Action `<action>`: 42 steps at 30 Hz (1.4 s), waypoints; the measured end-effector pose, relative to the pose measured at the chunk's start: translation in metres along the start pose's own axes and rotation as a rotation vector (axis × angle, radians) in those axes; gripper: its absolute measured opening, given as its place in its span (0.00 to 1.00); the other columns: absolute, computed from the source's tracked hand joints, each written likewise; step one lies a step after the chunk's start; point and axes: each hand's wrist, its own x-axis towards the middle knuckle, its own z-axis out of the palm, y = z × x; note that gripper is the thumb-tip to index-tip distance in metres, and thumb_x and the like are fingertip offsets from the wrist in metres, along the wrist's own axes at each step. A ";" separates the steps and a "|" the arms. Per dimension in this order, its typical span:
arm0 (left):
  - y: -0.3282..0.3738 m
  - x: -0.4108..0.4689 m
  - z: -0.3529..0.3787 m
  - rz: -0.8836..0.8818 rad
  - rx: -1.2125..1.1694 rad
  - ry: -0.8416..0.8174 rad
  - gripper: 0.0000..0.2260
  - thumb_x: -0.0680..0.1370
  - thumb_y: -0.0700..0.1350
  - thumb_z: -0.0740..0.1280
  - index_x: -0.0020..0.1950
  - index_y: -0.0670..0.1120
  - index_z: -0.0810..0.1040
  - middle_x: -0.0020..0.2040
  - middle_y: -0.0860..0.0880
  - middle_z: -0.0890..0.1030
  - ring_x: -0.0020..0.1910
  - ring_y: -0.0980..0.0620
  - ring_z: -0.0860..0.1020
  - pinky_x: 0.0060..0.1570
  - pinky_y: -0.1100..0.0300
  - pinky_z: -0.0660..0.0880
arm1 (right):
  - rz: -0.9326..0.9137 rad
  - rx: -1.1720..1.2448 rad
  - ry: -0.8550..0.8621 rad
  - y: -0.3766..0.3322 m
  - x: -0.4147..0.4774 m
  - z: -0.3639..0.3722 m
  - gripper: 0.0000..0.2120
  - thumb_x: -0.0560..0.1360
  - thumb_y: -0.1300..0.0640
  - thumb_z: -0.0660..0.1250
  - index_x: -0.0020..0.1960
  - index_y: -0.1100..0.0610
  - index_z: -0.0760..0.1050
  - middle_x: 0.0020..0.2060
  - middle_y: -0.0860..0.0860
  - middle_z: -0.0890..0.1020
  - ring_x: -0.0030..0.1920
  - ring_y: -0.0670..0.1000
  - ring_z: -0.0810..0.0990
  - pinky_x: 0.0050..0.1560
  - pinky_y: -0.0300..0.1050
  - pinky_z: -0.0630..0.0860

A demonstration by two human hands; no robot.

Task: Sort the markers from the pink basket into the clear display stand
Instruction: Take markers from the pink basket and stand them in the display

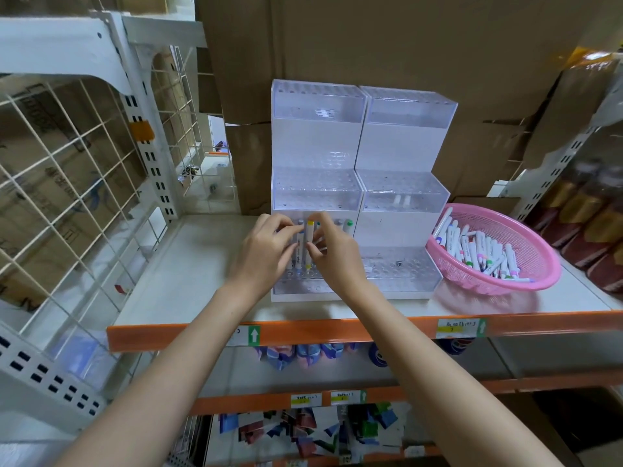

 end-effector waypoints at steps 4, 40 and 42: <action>0.000 -0.001 0.000 -0.005 0.016 0.005 0.13 0.72 0.35 0.71 0.56 0.39 0.80 0.48 0.44 0.77 0.48 0.45 0.74 0.47 0.51 0.76 | -0.010 -0.002 -0.027 0.000 0.000 0.000 0.18 0.74 0.66 0.67 0.59 0.53 0.68 0.40 0.49 0.76 0.38 0.51 0.79 0.42 0.52 0.78; 0.038 0.033 0.020 0.067 0.070 -0.021 0.11 0.72 0.43 0.71 0.53 0.44 0.80 0.47 0.46 0.77 0.48 0.45 0.75 0.46 0.52 0.73 | 0.037 -0.076 0.048 0.030 -0.007 -0.057 0.12 0.75 0.56 0.69 0.57 0.56 0.73 0.43 0.50 0.78 0.37 0.49 0.74 0.40 0.50 0.77; 0.055 0.044 0.031 0.098 0.058 -0.058 0.11 0.74 0.48 0.65 0.52 0.44 0.80 0.48 0.47 0.77 0.48 0.45 0.75 0.45 0.52 0.73 | 0.069 -0.139 0.066 0.043 -0.013 -0.077 0.13 0.75 0.55 0.69 0.58 0.56 0.73 0.45 0.51 0.79 0.40 0.52 0.77 0.39 0.48 0.74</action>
